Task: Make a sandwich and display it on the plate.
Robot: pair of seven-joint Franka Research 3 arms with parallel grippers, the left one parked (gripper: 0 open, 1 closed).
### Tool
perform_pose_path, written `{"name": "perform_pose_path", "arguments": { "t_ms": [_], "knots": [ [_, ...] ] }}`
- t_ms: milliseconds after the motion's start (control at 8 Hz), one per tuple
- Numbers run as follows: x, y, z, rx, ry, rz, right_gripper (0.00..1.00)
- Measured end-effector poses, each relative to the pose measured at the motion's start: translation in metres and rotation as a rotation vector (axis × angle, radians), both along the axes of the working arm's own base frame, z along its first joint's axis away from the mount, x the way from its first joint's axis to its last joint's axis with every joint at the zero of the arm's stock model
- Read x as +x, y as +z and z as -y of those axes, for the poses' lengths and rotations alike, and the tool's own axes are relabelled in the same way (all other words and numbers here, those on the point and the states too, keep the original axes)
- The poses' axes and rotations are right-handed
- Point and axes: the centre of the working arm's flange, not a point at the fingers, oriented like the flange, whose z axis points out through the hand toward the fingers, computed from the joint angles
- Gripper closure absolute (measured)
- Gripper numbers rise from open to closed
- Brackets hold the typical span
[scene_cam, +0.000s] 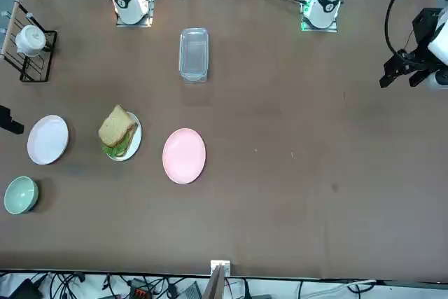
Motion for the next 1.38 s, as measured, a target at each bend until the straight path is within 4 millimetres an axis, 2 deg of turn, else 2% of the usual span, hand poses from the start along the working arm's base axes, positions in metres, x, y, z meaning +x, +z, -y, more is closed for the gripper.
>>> {"name": "perform_pose_path", "arguments": {
  "t_ms": [250, 375, 750, 1125, 1375],
  "knots": [
    [-0.006, 0.009, -0.027, -0.067, -0.085, -0.013, 0.0],
    [-0.009, 0.011, -0.034, -0.061, -0.127, -0.024, 0.0],
    [-0.029, 0.026, -0.026, -0.041, -0.229, -0.034, 0.0],
    [-0.052, 0.021, -0.044, -0.063, -0.3, -0.003, 0.0],
    [-0.081, 0.018, -0.05, -0.077, -0.304, -0.004, 0.0]
  ]
}}
